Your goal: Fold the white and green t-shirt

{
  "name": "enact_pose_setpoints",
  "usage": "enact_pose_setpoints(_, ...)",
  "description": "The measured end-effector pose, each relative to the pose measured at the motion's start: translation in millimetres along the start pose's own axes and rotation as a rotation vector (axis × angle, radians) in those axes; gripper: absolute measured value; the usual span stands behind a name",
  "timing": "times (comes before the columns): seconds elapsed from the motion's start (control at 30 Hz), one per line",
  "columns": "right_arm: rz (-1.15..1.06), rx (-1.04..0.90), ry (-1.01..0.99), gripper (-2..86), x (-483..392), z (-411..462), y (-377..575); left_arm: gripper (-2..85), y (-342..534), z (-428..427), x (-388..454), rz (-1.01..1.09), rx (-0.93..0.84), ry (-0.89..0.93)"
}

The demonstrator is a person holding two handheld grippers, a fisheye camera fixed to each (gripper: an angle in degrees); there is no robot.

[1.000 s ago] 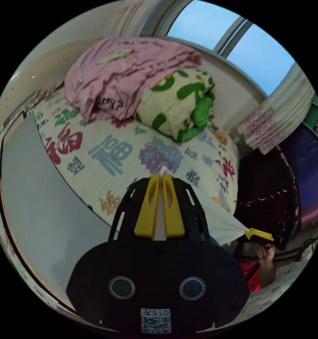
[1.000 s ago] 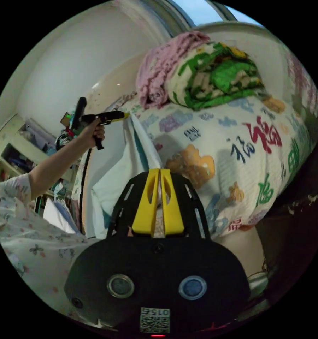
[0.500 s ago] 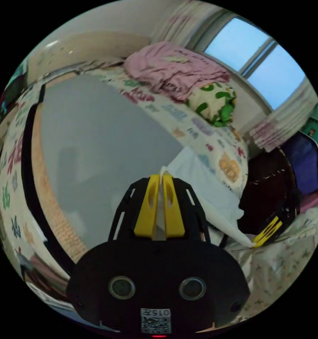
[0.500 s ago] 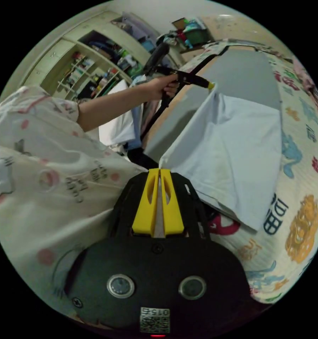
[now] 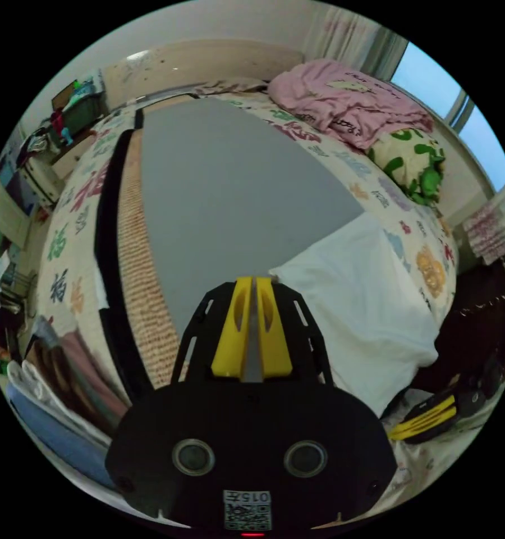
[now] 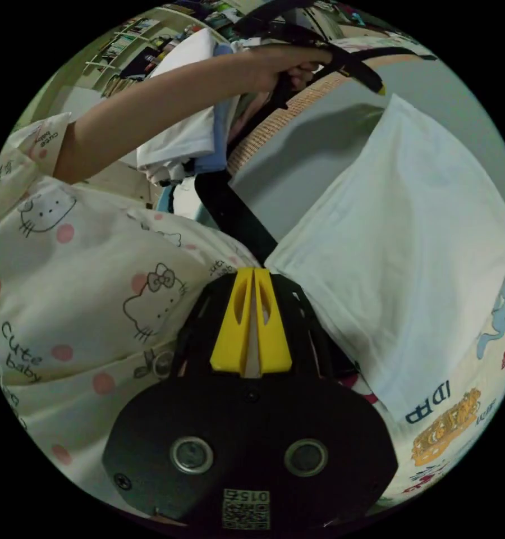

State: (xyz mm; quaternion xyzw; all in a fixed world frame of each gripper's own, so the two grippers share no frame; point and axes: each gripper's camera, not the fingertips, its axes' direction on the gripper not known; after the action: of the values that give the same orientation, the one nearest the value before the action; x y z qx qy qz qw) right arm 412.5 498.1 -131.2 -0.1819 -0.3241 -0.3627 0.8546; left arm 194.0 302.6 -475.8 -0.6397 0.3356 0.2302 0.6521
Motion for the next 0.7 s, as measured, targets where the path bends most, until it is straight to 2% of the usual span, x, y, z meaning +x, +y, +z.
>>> enact_pose_setpoints(0.07,-0.013,0.064,0.056,3.8,7,-10,4,6.2,8,-5,-10,-0.045,0.019,0.028)
enact_pose_setpoints(0.17,0.023,0.226,0.037,5.7,34,-32,14,6.9,21,-17,-21,-0.082,0.101,0.170)
enact_pose_setpoints(0.27,0.132,0.168,0.161,5.6,79,-12,9,6.8,27,-2,-18,-0.050,0.114,0.280)
enact_pose_setpoints(0.4,0.099,-0.057,0.108,5.9,116,40,-10,7.0,29,50,-8,-0.002,-0.010,0.209)
enact_pose_setpoints(0.5,0.047,-0.078,0.199,1.8,124,50,-20,6.9,33,73,-9,0.028,-0.051,0.156)
enact_pose_setpoints(0.7,0.014,-0.075,0.016,0.5,185,58,-36,6.5,41,95,-25,0.085,-0.070,0.095)
